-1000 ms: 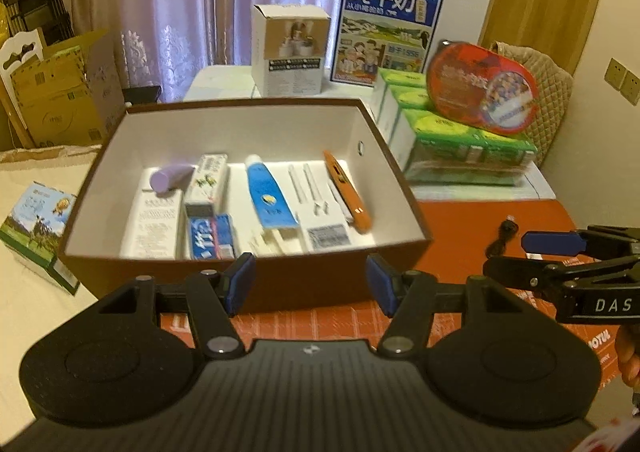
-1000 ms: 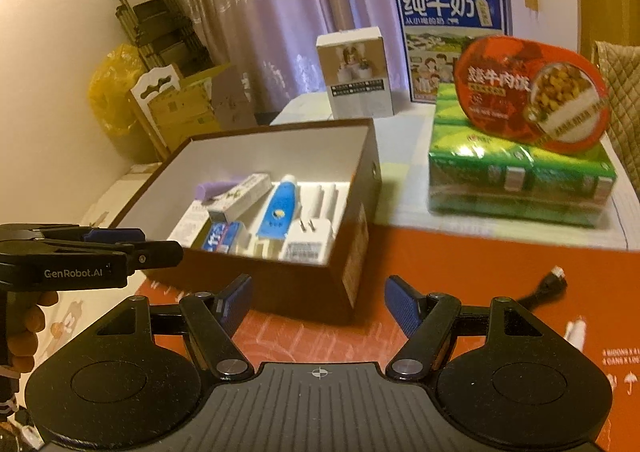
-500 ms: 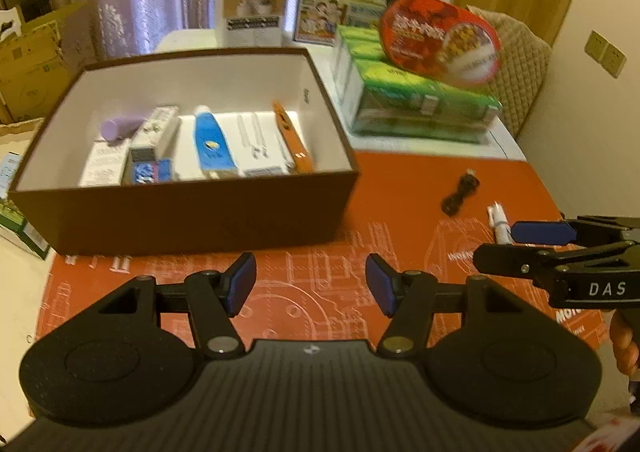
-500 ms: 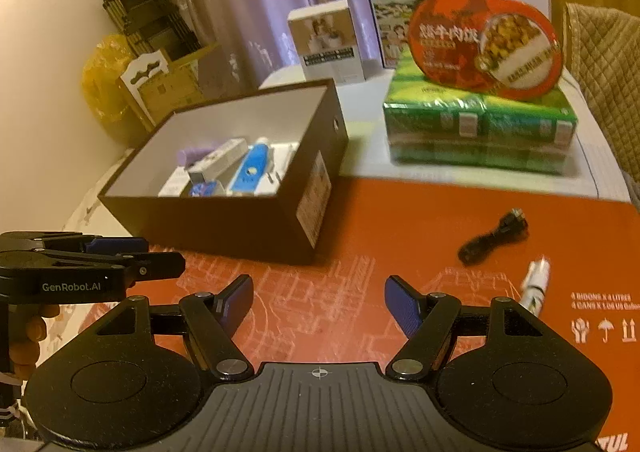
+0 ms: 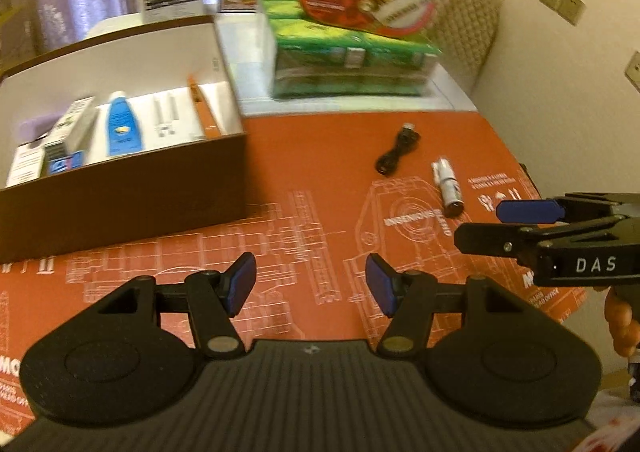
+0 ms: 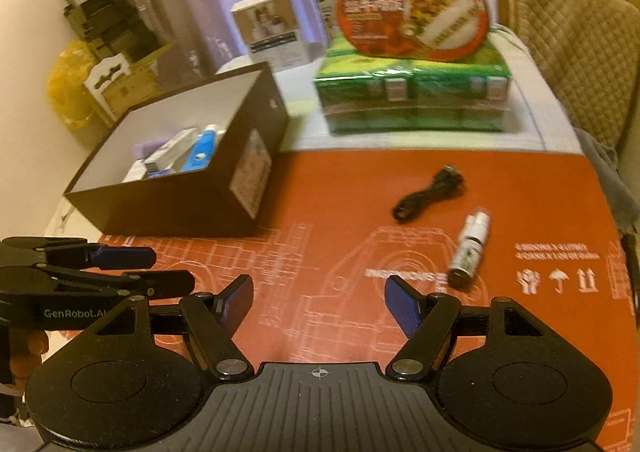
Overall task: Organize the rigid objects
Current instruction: 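Withdraw both open grippers from the box back over the mat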
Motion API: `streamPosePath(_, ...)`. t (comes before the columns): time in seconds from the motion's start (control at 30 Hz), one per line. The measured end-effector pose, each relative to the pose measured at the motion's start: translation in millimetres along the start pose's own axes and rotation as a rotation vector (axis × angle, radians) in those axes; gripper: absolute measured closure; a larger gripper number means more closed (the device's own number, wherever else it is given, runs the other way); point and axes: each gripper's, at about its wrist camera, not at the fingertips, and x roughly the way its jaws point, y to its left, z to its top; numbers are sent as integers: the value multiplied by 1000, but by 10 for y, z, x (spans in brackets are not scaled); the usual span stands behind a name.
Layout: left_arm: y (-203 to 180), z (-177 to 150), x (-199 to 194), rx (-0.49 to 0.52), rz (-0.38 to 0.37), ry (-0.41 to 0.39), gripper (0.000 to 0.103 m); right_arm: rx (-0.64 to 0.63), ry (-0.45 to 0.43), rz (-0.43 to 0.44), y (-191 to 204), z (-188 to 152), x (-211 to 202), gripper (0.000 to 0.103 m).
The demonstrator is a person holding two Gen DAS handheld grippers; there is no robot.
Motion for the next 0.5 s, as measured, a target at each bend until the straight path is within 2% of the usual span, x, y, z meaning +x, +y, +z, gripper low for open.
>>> streamPosePath(0.5, -454, 226, 418, 121, -71, 44, 46, 136, 3, -119, -493, -58, -157, 33)
